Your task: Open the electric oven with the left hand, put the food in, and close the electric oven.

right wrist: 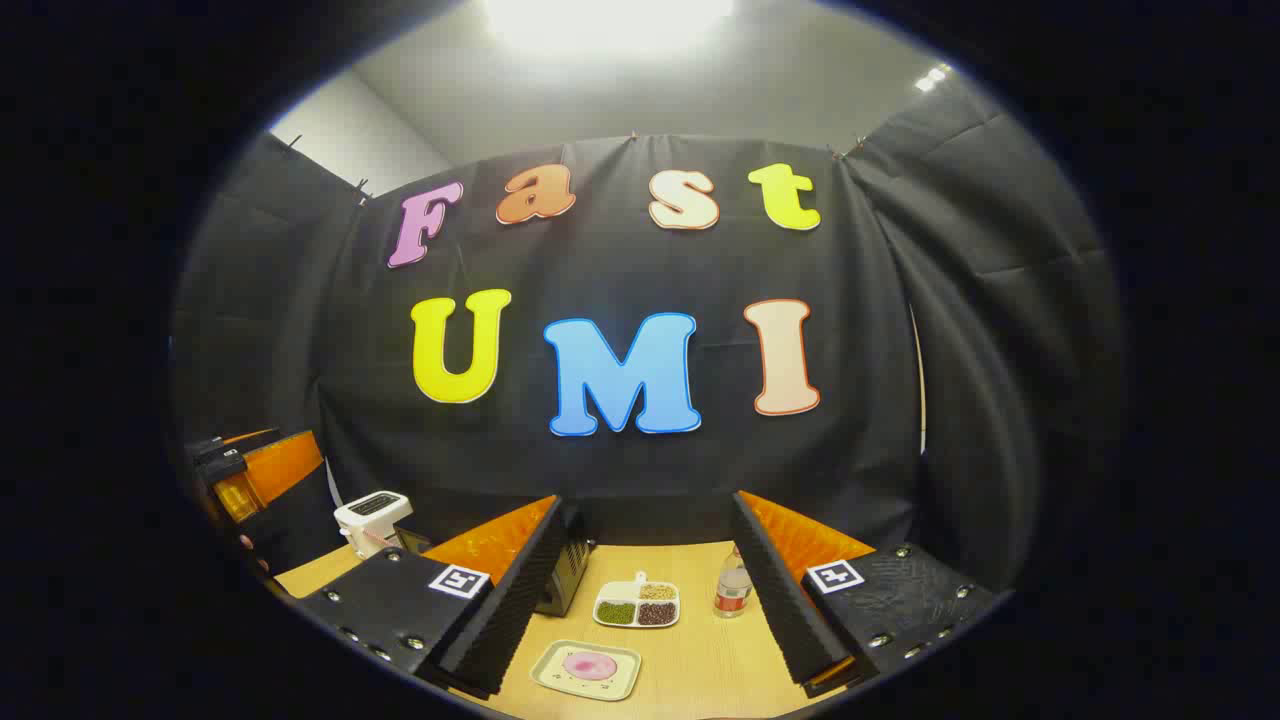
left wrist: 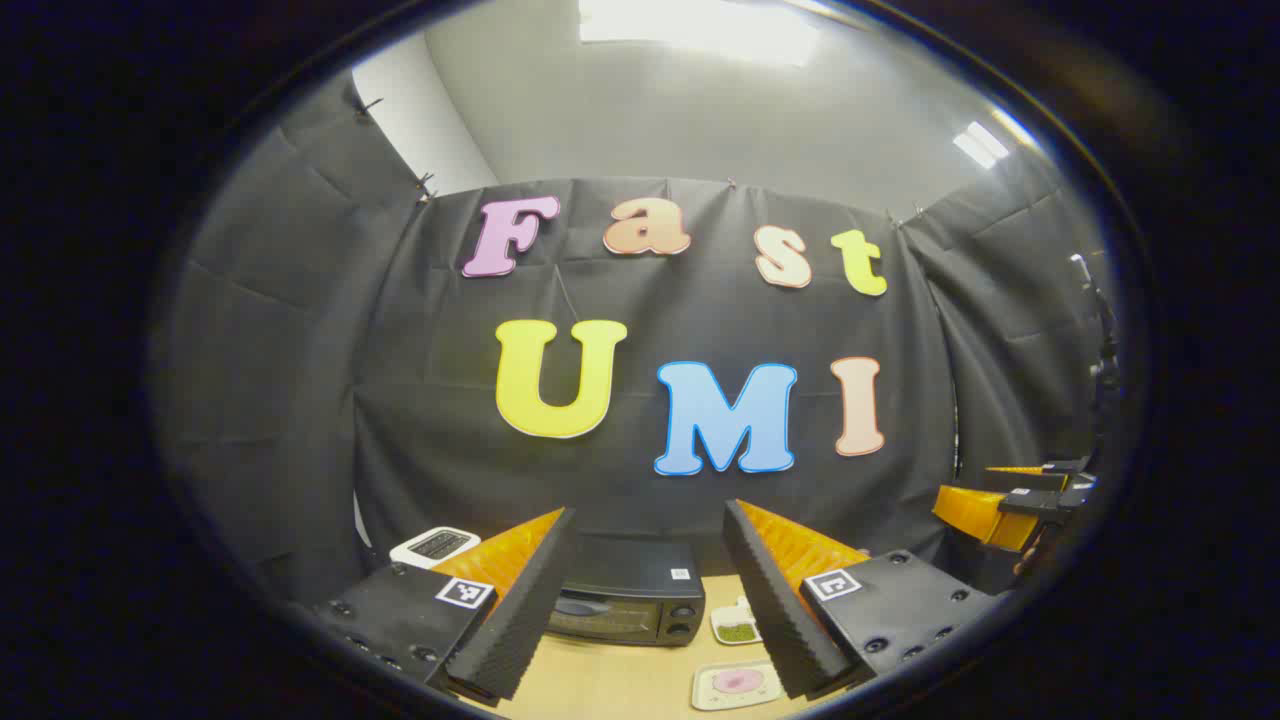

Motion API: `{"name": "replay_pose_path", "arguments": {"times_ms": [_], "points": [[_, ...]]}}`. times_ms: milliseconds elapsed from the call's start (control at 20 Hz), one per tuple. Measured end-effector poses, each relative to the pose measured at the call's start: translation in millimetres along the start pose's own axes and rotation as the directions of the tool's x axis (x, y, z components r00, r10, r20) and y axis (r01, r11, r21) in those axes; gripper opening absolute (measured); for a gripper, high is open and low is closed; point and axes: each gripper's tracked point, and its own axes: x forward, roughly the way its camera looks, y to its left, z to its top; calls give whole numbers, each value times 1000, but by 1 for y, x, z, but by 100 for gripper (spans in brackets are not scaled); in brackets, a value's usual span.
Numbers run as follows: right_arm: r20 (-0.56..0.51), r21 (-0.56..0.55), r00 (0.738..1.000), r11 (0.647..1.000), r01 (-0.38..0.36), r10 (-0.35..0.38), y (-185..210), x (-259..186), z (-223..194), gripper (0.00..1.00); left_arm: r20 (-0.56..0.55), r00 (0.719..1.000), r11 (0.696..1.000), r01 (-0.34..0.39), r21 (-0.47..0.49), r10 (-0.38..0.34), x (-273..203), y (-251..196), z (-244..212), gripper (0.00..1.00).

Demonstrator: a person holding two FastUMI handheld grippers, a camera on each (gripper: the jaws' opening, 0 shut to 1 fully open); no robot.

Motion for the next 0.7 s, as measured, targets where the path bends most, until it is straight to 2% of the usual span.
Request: {"name": "replay_pose_path", "arguments": {"times_ms": [50,100,200,250,400,700], "points": [[4,10,1000,1000,-12,12,0,2,1,99,1,1000,1000,-11,16,11,0,0,-1,97],[5,14,1000,1000,-23,23,0,4,0,99,1,1000,999,-15,30,15,1,0,-2,100],[-15,18,1000,1000,-19,19,-3,8,-3,99,3,1000,999,-2,39,2,2,-4,-1,100],[-11,28,1000,1000,-8,8,-4,8,-2,100,11,1000,999,7,38,-8,3,-5,0,97],[1,25,999,999,42,-43,-5,11,2,99,1,999,999,51,14,-51,11,-4,0,100],[16,19,996,996,87,-88,2,18,4,100,-19,994,994,105,-12,-105,26,10,-10,100]]}}
